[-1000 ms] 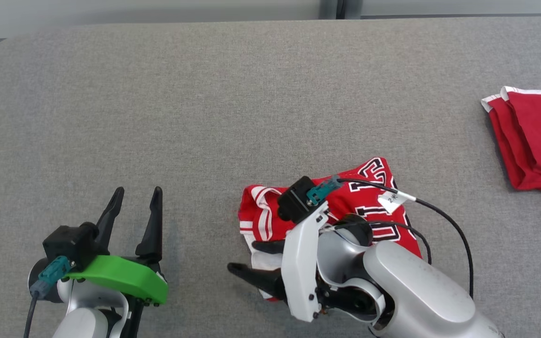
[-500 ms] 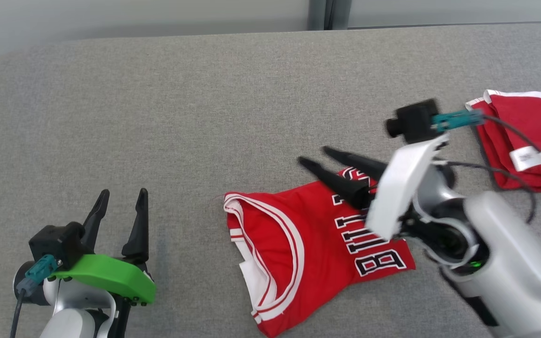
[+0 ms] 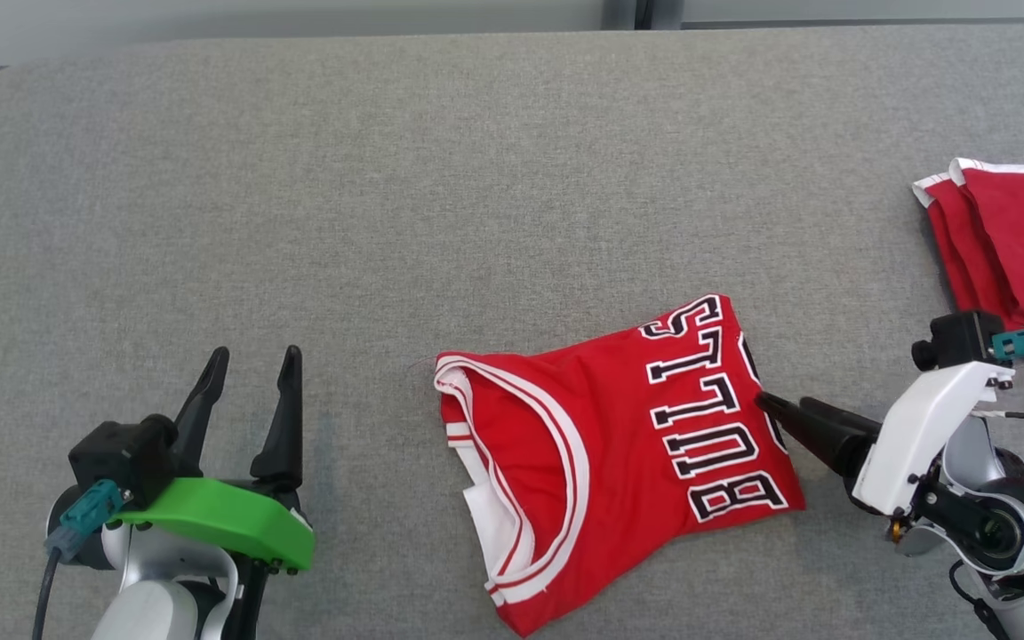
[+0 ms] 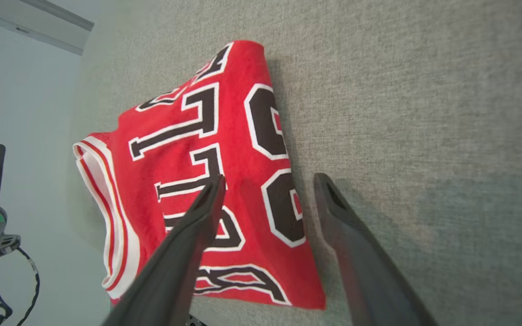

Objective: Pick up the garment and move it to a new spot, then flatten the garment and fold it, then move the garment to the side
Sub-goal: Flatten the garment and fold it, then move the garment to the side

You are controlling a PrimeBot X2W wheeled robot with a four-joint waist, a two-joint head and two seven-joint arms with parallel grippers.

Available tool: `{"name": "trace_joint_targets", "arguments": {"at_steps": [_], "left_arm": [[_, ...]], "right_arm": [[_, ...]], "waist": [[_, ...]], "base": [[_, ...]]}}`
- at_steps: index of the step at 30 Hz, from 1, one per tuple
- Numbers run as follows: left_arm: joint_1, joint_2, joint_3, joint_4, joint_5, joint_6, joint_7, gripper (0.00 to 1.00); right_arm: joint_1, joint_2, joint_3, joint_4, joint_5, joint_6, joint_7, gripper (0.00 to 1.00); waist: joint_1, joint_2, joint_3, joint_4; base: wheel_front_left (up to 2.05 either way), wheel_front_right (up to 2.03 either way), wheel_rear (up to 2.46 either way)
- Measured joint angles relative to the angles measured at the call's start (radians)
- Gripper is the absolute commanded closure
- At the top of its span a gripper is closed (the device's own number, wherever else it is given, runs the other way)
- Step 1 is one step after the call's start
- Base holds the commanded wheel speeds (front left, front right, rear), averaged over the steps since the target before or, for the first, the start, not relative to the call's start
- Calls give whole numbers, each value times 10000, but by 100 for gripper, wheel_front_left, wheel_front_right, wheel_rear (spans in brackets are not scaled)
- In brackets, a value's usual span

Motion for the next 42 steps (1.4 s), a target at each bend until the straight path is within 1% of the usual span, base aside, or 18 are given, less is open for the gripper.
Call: {"name": "trace_joint_targets", "arguments": {"at_steps": [5,9,13,14,15,16,18,20,22,23,25,27,28,29,33,35,37,42], "left_arm": [[-4,-21,6,-19,0,2,-2,0],[-60,-65,-96,-19,0,2,-2,0],[-201,-92,-186,10,0,0,-13,0],[-252,-94,-173,6,0,2,-15,0],[-303,-100,-176,31,0,2,-44,0],[-335,-117,-213,79,0,0,-42,0],[-421,-245,-261,134,0,0,-44,0],[-472,-332,-293,157,0,0,-48,0],[-491,-334,-257,180,0,0,-104,0],[-494,-332,-224,213,0,0,-111,0],[-493,-330,-171,255,0,0,-153,0],[-492,-330,-136,280,-4,0,-176,0],[-487,-328,-105,290,-10,0,-176,0],[-486,-326,-75,286,-42,0,-174,0],[-485,-314,-27,215,-90,0,-174,0],[-485,-293,12,148,-88,0,-173,0],[-486,-284,6,130,-88,0,-165,0],[-504,-276,-102,58,-86,0,-82,0]], "right_arm": [[107,-90,-201,268,460,180,163,0],[105,-82,-102,539,700,431,451,0],[66,-88,90,773,836,570,663,0],[14,-86,155,840,840,617,755,51],[-199,-44,278,953,861,721,863,63],[-313,-6,316,997,863,779,865,100],[-490,100,403,1016,965,961,999,100],[-653,280,424,915,1164,1062,1122,100],[-924,253,456,675,1233,1202,1321,100],[-1097,192,470,531,1264,1306,1461,100],[-1412,50,474,159,1450,1335,1772,100],[-1643,-309,464,-140,1544,1329,2163,100],[-1746,-606,428,-201,1532,1294,2387,100],[-1825,-965,313,-213,1453,1162,2589,100],[-2254,-2777,-892,173,790,293,2928,100],[-2607,-3465,-1379,320,424,-12,2999,100],[-2921,-3806,-1649,372,265,-217,3093,100],[-3319,-3965,-1941,470,63,-282,3219,100]], "waist": [[0,0,180,133],[0,0,272,267],[0,0,311,389],[0,0,316,426],[0,0,328,485],[0,0,329,518],[0,0,319,594],[0,0,295,677],[0,0,255,743],[0,0,225,764],[0,0,160,782],[0,0,123,780],[0,0,117,766],[0,0,120,744],[0,0,194,659],[0,0,259,608],[0,0,340,556],[0,0,591,429]], "base": [[0,0,0],[0,0,0],[0,0,0],[0,0,0],[0,0,0],[0,0,0],[0,0,0],[0,0,0],[0,0,0],[0,0,0],[0,0,0],[0,0,0],[0,0,0],[0,0,0],[0,0,0],[0,0,0],[0,0,0],[0,0,0]]}}
